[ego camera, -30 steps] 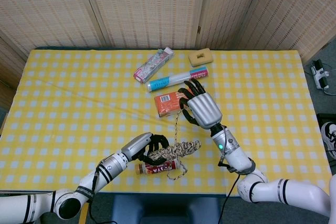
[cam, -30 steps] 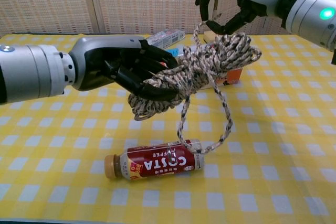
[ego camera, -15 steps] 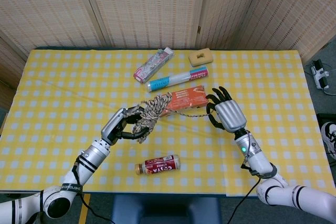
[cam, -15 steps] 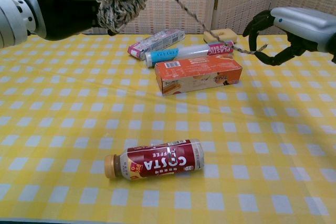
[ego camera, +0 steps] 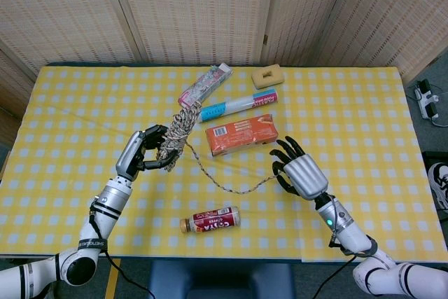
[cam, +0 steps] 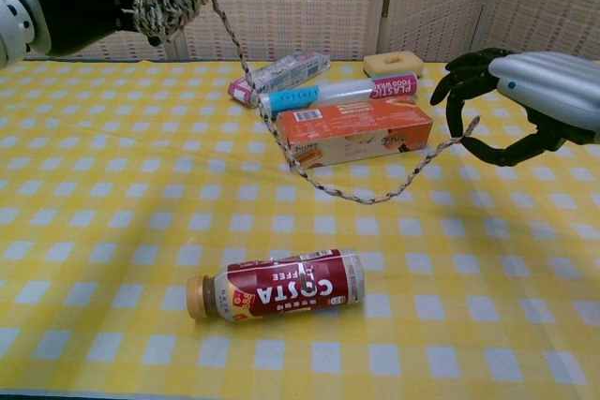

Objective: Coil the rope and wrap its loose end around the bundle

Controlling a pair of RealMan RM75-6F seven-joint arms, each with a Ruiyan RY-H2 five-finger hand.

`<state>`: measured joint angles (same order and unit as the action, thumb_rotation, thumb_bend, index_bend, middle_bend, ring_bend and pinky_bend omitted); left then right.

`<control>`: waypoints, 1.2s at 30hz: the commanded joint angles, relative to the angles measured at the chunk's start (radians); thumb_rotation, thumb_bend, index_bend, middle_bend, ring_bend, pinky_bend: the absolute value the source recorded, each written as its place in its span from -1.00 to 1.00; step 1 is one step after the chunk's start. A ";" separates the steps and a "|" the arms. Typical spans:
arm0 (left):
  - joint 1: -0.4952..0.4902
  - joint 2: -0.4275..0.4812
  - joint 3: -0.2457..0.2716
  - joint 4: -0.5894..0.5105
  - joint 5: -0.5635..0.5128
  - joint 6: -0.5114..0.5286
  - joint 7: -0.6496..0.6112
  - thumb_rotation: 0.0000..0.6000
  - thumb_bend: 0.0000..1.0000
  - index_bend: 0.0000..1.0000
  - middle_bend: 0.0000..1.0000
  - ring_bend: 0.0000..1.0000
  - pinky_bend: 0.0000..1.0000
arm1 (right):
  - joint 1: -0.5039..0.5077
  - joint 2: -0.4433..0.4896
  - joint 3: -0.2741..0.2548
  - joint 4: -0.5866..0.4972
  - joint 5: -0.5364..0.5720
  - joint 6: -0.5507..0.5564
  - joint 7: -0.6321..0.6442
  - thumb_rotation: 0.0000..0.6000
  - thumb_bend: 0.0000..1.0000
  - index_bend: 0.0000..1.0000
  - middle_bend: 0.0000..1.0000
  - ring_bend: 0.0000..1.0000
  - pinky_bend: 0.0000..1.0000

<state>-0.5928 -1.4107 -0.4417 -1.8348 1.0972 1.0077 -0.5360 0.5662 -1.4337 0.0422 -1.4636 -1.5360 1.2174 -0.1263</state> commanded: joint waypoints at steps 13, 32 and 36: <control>-0.068 -0.114 0.156 0.122 -0.042 0.144 0.605 1.00 0.33 0.51 0.45 0.33 0.41 | 0.081 0.088 0.080 -0.364 -0.148 -0.003 -0.212 1.00 0.15 0.47 -0.44 -0.82 -1.00; -0.127 -0.056 0.255 -0.011 0.075 -0.116 0.490 1.00 0.33 0.51 0.45 0.33 0.37 | 0.210 -0.067 0.273 -0.299 0.137 -0.092 -0.386 1.00 0.15 0.47 -0.45 -0.81 -1.00; -0.121 -0.006 0.216 -0.020 0.141 -0.183 0.252 1.00 0.33 0.52 0.45 0.34 0.37 | 0.185 -0.053 0.253 -0.261 0.149 -0.071 -0.355 1.00 0.15 0.47 -0.45 -0.81 -1.00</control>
<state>-0.7081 -1.4790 -0.2022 -1.8307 1.1691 0.9126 -0.0890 0.7602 -1.4925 0.3026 -1.7343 -1.3924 1.1388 -0.4928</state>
